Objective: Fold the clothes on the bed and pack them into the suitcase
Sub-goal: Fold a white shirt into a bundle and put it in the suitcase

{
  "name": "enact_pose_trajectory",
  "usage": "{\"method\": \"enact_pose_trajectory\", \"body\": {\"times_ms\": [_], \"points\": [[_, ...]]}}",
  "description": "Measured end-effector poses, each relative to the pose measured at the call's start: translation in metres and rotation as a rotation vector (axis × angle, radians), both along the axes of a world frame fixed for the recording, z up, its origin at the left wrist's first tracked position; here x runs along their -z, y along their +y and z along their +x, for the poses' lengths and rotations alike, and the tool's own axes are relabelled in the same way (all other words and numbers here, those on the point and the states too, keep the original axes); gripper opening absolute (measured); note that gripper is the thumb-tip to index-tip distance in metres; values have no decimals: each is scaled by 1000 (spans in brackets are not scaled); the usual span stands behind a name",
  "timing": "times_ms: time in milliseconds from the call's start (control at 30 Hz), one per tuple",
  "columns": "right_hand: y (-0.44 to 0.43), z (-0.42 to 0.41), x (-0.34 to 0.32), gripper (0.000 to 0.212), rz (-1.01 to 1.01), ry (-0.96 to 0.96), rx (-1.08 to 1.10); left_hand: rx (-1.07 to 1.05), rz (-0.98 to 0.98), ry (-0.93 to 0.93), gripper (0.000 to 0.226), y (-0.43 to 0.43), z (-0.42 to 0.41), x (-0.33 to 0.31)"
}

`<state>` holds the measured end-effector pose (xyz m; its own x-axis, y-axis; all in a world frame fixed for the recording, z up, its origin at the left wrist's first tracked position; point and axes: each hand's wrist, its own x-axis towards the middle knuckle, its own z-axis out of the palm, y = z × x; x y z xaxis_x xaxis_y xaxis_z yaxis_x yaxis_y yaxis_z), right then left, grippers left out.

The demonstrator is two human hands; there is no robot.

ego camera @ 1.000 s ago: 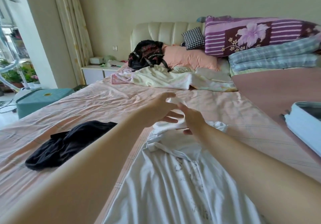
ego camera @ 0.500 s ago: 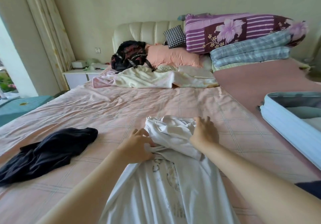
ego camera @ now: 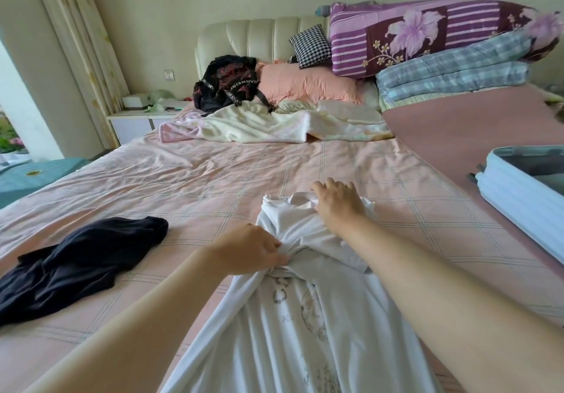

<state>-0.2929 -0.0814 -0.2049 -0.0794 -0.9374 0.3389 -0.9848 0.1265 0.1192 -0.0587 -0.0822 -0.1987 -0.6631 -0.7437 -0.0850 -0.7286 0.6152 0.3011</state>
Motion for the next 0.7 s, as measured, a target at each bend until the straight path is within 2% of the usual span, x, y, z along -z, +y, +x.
{"method": "enact_pose_trajectory", "body": {"times_ms": [67,133,200,233,300,333,400,467,533,600,667,700], "points": [[0,-8,11,39,37,-21,-12,-84,10,47,42,-7,-15,-7],[7,-18,13,46,-57,-105,35,-121,-172,100,35,-21,-32,-11],[17,-31,12,55,-52,-183,129,-136,-307,154,29,-42,-43,-9],[21,-39,14,55,12,-190,147,-132,-315,123,39,-53,-47,-5],[25,-52,18,35,58,-269,115,-108,-269,-15,55,-73,-52,4],[26,-56,19,26,3,-356,76,-104,-263,-58,52,-82,-54,10],[25,-62,18,27,-142,-611,32,-123,-322,-74,31,-95,-56,17],[20,-67,14,24,-221,-715,25,-184,-429,-97,28,-106,-57,16],[16,-73,11,25,-212,-512,73,-264,-492,-73,27,-117,-58,10],[10,-75,13,30,-120,-270,138,-354,-492,-89,28,-121,-61,3],[5,-71,19,32,-46,-147,183,-392,-516,-76,30,-117,-67,6],[3,-67,22,33,-33,-89,213,-385,-565,-11,31,-115,-69,10]]}}
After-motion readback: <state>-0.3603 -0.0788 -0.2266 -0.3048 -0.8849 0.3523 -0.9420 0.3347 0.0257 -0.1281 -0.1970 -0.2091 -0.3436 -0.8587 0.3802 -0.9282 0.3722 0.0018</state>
